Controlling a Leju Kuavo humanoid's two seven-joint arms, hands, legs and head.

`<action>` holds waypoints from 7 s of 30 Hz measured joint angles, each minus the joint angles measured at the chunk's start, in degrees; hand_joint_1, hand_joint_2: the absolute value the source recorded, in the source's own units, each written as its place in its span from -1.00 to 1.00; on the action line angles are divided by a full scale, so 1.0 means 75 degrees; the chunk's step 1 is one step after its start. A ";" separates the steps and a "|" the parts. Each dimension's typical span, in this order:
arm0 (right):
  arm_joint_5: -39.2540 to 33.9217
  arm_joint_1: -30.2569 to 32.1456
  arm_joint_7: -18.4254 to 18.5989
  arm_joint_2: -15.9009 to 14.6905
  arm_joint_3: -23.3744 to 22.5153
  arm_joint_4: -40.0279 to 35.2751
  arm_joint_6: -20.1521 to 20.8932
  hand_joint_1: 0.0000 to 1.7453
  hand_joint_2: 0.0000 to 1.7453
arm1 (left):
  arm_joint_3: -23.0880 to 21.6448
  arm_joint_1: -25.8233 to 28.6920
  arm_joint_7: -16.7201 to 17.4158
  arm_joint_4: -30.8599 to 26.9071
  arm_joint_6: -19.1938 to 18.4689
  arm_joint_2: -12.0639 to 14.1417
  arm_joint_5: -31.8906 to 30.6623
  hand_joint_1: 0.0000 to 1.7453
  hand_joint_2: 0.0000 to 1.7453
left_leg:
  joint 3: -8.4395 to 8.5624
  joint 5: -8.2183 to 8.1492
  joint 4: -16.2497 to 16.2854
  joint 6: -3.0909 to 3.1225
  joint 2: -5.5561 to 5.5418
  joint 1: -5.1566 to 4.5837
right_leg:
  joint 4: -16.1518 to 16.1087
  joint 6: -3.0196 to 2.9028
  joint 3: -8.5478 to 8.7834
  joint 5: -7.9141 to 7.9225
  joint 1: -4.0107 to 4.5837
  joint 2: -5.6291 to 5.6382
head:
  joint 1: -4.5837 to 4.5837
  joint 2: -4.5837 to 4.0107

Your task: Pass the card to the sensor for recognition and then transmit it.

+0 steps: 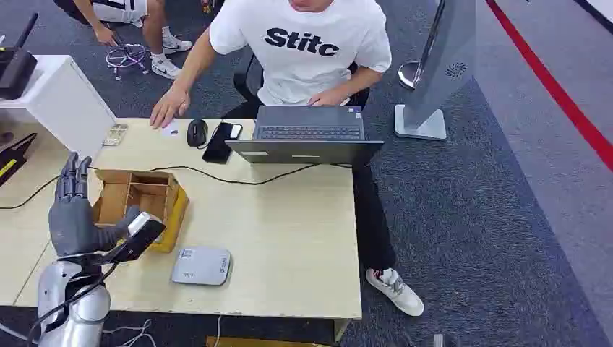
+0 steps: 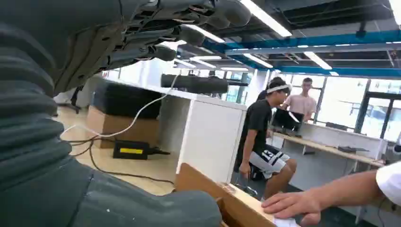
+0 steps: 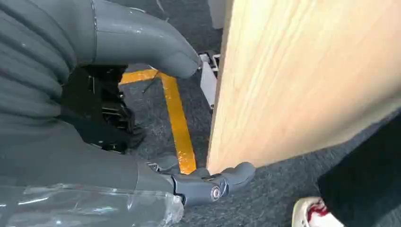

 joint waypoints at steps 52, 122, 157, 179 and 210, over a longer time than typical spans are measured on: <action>0.0195 -0.0222 0.0271 0.0169 0.1993 0.0064 -0.1469 -1.00 1.00 | -0.4138 -0.4296 0.2931 0.4933 0.2101 0.2354 -0.4385 1.00 1.00 | -0.0003 0.0009 0.0002 -0.0005 0.0009 0.0003 | 0.0012 -0.0012 -0.0007 0.0010 0.0000 0.0014 | -0.0003 0.0000; -0.0461 0.0223 -0.0155 0.0099 0.1760 0.0064 -0.1620 -1.00 1.00 | -0.0300 0.1341 0.0198 0.0824 0.2142 -0.0735 -0.4380 1.00 1.00 | -0.0004 -0.0003 0.0000 -0.0003 0.0017 0.0001 | 0.0000 -0.0006 -0.0006 0.0006 -0.0002 0.0015 | -0.0003 0.0000; -0.0458 0.0168 -0.0143 0.0102 0.1795 0.0064 -0.1612 -1.00 1.00 | -0.2337 0.1253 0.1570 0.1704 0.2142 0.0151 -0.4388 1.00 1.00 | -0.0005 -0.0004 0.0000 -0.0003 0.0017 0.0000 | 0.0000 -0.0006 -0.0006 0.0006 -0.0002 0.0015 | -0.0003 0.0000; -0.0469 0.0166 -0.0213 0.0102 0.1877 0.0064 -0.1635 -1.00 1.00 | -0.2500 0.0824 0.1136 0.2911 0.2238 0.0151 -0.4273 1.00 1.00 | 0.0004 -0.0003 0.0000 -0.0002 0.0013 0.0000 | 0.0000 -0.0006 0.0006 0.0006 -0.0002 0.0010 | -0.0003 0.0000; -0.0201 -0.0056 0.0143 0.0224 0.2428 0.0064 -0.1635 -1.00 1.00 | -0.2471 -0.2689 0.1369 0.3511 0.2226 0.0862 -0.4088 1.00 1.00 | 0.0000 0.0024 0.0001 -0.0017 0.0000 0.0005 | 0.0011 -0.0011 0.0003 0.0023 0.0000 0.0003 | -0.0003 0.0000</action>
